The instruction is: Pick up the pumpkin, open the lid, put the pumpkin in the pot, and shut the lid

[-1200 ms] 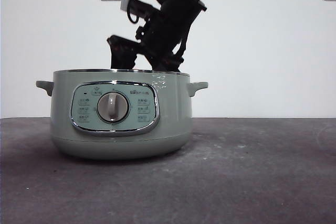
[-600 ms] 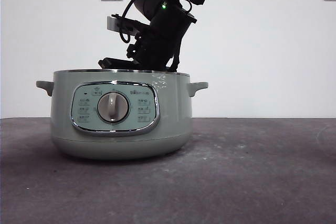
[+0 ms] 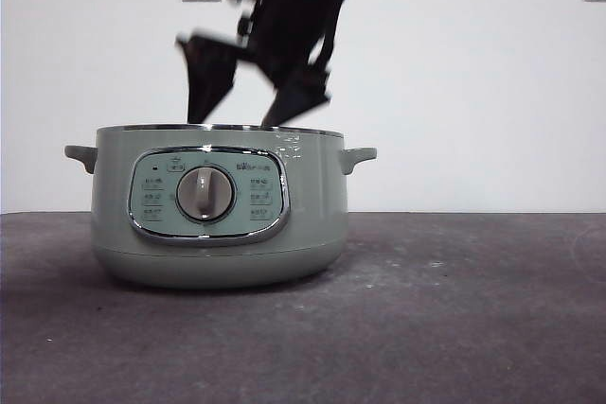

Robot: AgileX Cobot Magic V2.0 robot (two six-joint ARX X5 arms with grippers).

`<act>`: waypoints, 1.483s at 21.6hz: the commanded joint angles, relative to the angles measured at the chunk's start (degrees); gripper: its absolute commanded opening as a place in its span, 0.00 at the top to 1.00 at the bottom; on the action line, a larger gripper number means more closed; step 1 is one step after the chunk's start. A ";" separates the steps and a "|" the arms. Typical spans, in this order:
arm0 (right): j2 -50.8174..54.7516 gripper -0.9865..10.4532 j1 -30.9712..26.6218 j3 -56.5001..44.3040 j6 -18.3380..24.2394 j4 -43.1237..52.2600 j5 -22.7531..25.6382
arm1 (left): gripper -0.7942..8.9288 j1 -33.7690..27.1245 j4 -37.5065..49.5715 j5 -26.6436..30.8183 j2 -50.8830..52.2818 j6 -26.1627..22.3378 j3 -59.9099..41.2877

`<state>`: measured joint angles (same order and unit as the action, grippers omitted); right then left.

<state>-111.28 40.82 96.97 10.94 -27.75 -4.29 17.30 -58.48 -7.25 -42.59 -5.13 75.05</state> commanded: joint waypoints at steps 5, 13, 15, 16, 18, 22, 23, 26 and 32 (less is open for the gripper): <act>22.32 0.37 0.13 -0.02 -5.03 -13.03 9.16 | 0.93 0.00 7.82 -3.96 -7.45 -3.87 0.44; 38.95 0.37 0.13 -0.02 -8.59 -28.57 8.76 | 0.93 1.49 22.16 -8.13 -22.95 -4.15 0.44; 40.81 0.37 0.13 -0.04 -8.98 -29.59 8.79 | 0.93 2.14 24.26 -8.09 -25.42 -4.15 0.44; 41.55 0.37 0.13 -0.04 -9.01 -29.88 8.79 | 0.93 2.43 25.14 -8.09 -26.60 -4.17 0.44; 43.12 0.37 0.13 -0.04 -9.18 -30.45 8.81 | 0.93 2.95 27.58 -8.00 -29.40 -4.20 0.44; 45.33 0.37 0.13 -0.04 -9.62 -31.58 8.81 | 0.93 3.48 31.34 -7.87 -34.05 -4.20 0.44; 45.72 0.37 0.13 -0.04 -9.62 -31.95 8.81 | 0.93 3.56 32.02 -7.87 -35.06 -4.20 0.44; 46.66 0.37 0.13 -0.04 -9.70 -32.92 8.83 | 0.93 3.74 34.36 -7.89 -37.97 -4.55 0.44; 47.19 0.37 0.13 -0.04 -10.05 -34.10 8.92 | 0.93 3.74 37.46 -7.98 -42.14 -4.63 0.44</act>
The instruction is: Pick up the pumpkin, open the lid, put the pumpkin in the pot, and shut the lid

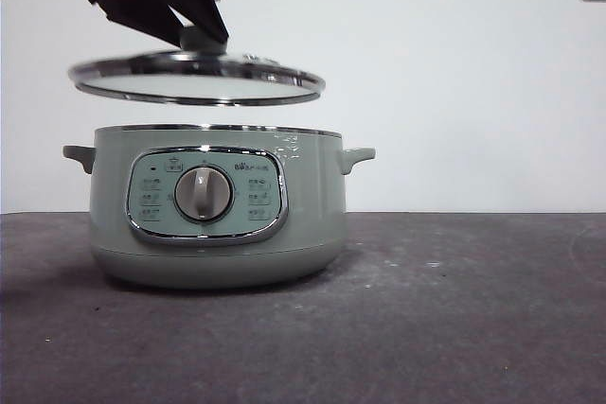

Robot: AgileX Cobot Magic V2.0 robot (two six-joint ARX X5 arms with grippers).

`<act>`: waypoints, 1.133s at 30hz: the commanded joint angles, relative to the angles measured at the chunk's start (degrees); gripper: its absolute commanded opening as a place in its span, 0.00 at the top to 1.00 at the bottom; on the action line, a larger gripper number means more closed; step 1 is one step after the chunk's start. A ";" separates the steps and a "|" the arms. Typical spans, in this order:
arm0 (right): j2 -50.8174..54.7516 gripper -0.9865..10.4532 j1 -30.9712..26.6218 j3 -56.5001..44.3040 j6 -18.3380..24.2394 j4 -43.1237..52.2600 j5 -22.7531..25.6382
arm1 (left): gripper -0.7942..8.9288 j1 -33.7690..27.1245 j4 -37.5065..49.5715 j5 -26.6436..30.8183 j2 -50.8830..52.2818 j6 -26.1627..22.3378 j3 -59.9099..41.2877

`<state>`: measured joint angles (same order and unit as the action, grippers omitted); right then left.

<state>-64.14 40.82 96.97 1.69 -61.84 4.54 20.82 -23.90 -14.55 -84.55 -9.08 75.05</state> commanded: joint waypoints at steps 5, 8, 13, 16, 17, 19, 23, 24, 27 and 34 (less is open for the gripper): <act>0.02 0.37 0.13 -0.04 -0.79 -0.31 0.13 | 0.93 0.52 3.63 -0.61 -2.01 -0.70 0.44; 0.02 0.37 0.13 -0.04 -0.79 -0.31 0.15 | 0.93 0.61 4.00 -0.70 -2.73 -0.70 0.44; 0.02 0.37 0.13 -0.04 -0.79 -0.33 0.17 | 0.93 1.18 4.57 -0.68 -4.02 -0.63 0.42; 0.02 0.37 0.13 -0.04 -0.79 -0.35 0.17 | 0.93 1.36 4.52 -0.50 -4.76 -0.61 0.42; 0.02 0.37 0.13 -0.04 -0.79 -0.35 0.15 | 0.93 1.36 4.50 -0.50 -4.87 -0.57 0.42; 0.02 0.37 0.13 -0.04 -0.79 -0.35 0.15 | 0.93 1.53 4.42 -0.50 -4.94 -0.57 0.42; 0.02 0.37 0.13 -0.04 -0.76 -0.35 0.15 | 0.93 1.73 4.57 -0.48 -4.94 -0.57 0.42; 0.02 0.37 0.13 -0.04 -0.76 -0.35 0.13 | 0.93 1.73 4.48 -0.48 -4.94 -0.57 0.42; 0.02 0.37 0.13 -0.04 -0.76 -0.35 0.11 | 0.93 1.73 4.46 -0.24 -4.94 -0.61 0.31; 0.02 0.37 0.13 -0.04 -0.76 -0.39 0.09 | 0.93 1.70 4.50 0.92 -4.94 -0.63 0.31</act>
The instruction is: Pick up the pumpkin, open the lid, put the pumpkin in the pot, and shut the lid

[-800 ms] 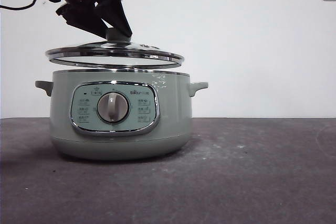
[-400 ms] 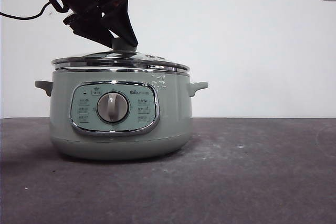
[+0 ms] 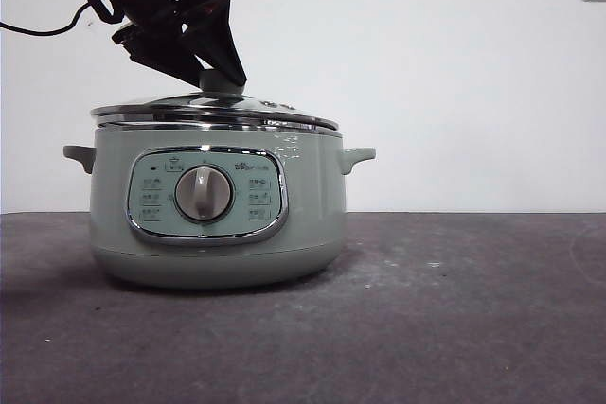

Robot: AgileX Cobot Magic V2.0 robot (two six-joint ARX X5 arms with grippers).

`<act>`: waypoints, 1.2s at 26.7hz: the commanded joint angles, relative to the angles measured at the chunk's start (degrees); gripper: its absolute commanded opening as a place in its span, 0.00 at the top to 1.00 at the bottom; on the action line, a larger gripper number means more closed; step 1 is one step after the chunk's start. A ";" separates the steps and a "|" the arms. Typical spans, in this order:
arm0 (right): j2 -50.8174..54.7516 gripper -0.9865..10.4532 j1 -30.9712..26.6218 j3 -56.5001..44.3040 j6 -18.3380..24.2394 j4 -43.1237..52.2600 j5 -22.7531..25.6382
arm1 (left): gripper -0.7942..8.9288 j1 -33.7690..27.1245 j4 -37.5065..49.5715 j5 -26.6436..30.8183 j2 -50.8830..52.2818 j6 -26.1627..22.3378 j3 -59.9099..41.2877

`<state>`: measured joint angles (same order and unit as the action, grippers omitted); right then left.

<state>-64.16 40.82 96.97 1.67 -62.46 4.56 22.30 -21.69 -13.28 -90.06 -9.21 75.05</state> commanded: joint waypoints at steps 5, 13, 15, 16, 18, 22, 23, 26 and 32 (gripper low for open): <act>0.04 0.37 0.13 -0.04 -0.74 0.22 0.02 | 0.93 0.24 2.34 -0.37 0.55 -0.52 0.24; 0.04 0.37 0.13 -0.04 -0.76 0.22 -0.04 | 0.93 0.26 2.32 -0.55 -1.95 -0.48 0.22; 0.04 0.37 0.13 -0.04 -0.76 0.20 -0.02 | 0.93 0.48 2.16 -0.50 -2.40 -0.50 0.22; 0.04 0.37 0.13 -0.04 -0.76 0.20 -0.02 | 0.93 0.63 2.12 -0.50 -2.47 -0.50 0.22; 0.04 0.37 0.13 -0.04 -0.76 0.20 -0.02 | 0.93 0.87 2.16 -0.37 -2.47 -0.50 0.22; 0.04 0.37 0.13 -0.04 -0.76 0.07 -0.09 | 0.90 0.87 0.87 -0.35 -2.47 -0.33 0.22; 0.04 0.37 0.13 -0.04 -0.76 -0.07 -0.11 | 0.86 0.87 0.17 -0.33 -2.47 0.04 0.22; 0.04 0.37 0.13 -0.04 -0.76 -1.33 -0.11 | 0.51 0.87 -1.44 -0.33 -2.43 0.15 0.22; 0.04 0.37 0.13 -0.04 -0.79 -4.98 -0.17 | 0.34 0.87 -3.74 -0.33 -1.29 0.17 0.44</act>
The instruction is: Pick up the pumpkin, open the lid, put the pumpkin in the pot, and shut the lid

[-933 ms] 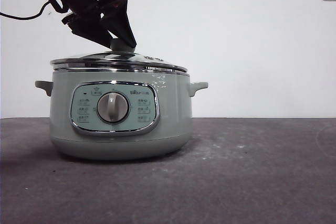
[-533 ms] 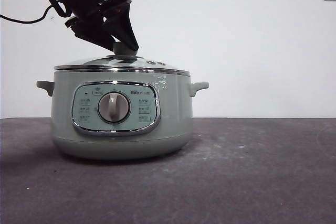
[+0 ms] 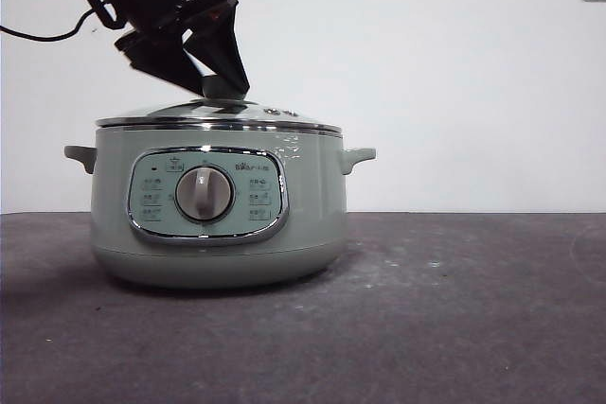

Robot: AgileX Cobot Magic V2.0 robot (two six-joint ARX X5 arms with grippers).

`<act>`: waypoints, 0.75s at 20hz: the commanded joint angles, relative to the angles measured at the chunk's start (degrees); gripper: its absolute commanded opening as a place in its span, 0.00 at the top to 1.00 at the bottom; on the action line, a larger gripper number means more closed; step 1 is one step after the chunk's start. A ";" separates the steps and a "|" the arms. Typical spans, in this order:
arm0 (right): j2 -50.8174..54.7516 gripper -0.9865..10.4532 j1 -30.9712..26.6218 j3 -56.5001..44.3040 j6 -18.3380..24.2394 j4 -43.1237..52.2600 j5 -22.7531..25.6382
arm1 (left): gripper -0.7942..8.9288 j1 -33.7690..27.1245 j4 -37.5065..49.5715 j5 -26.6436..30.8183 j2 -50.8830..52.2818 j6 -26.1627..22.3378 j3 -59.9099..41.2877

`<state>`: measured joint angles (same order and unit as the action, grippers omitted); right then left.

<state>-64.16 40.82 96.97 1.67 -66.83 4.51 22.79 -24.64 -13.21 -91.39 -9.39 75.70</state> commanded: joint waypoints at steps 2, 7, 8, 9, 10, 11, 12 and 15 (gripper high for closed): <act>0.04 0.37 0.13 -0.04 -0.79 -1.77 -0.85 | 0.34 0.39 -1.11 -0.39 0.92 0.37 -0.22; 0.04 0.37 0.13 -0.04 -1.70 -3.56 -7.76 | 0.34 0.39 -7.76 -0.42 5.90 0.39 2.21; 0.04 0.37 0.13 -0.04 -1.81 -4.02 -8.28 | 0.34 0.39 -10.60 -0.50 7.08 0.39 3.52; 0.04 0.37 0.13 -0.04 -1.81 -4.66 -9.11 | 0.34 0.39 -14.23 -0.57 8.50 0.39 5.14; 0.04 0.37 0.13 -0.04 -1.81 -5.44 -9.42 | 0.34 0.39 -18.91 -0.57 10.14 0.50 7.06; 0.04 0.37 0.13 -0.04 -1.79 -6.38 -9.64 | 0.34 0.46 -23.98 -0.76 11.63 0.85 9.33; 0.04 0.37 0.13 -0.04 -1.79 -7.30 -10.64 | 0.34 0.63 -29.44 -1.22 13.05 1.36 11.85; 0.04 0.46 0.13 -0.04 -1.75 -10.29 -12.76 | 0.35 0.94 -42.53 -4.50 16.28 1.62 18.97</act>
<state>-64.16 40.86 96.97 0.40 -77.25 -8.14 23.51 -66.61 -17.50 -74.76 -8.32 94.80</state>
